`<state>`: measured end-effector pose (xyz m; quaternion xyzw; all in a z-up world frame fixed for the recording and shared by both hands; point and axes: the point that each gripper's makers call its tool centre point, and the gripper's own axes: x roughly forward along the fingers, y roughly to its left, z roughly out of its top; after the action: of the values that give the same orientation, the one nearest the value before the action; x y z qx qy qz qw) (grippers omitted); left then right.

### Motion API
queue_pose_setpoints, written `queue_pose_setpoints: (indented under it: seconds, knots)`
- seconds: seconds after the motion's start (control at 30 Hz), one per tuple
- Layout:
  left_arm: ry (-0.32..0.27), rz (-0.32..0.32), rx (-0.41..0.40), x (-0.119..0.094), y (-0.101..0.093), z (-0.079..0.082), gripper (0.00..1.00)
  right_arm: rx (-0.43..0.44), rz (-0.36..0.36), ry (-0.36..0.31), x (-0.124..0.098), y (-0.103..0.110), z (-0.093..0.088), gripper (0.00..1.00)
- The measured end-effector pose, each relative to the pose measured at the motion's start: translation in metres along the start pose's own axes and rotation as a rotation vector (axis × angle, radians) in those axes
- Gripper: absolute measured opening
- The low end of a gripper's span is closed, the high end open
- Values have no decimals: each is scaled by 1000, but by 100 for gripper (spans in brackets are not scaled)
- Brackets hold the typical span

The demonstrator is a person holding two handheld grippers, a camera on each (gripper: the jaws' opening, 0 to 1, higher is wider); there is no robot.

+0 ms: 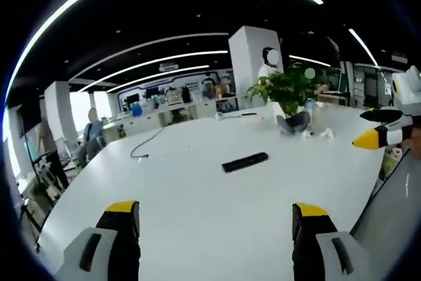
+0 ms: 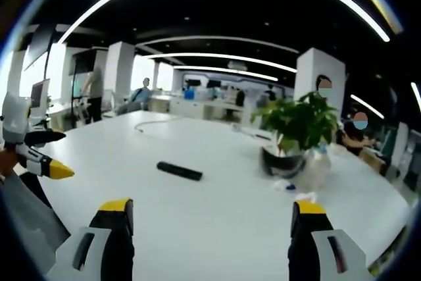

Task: Press the specified remote control buttons in sequence, fully releasing each button before pressing the next.

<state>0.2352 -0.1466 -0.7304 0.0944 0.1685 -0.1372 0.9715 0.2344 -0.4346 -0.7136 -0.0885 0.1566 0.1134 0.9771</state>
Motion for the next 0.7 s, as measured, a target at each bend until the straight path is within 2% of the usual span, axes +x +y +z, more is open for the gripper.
queue_pose_setpoints:
  seconds: [0.03, 0.3, 0.4, 0.7]
  knots:
    - [14, 4, -3, 0, 1, -3, 100, -3, 2, 1, 0, 1, 0, 99]
    - [13, 9, 7, 0, 1, -2, 100, -7, 11, 5, 0, 2, 0, 99]
    - [31, 11, 22, 1, 1, -5, 100, 2, 14, -6, -1, 2, 2, 99]
    - [25, 22, 76, 0, -1, -4, 100, -19, 35, 4, 0, 7, 0, 99]
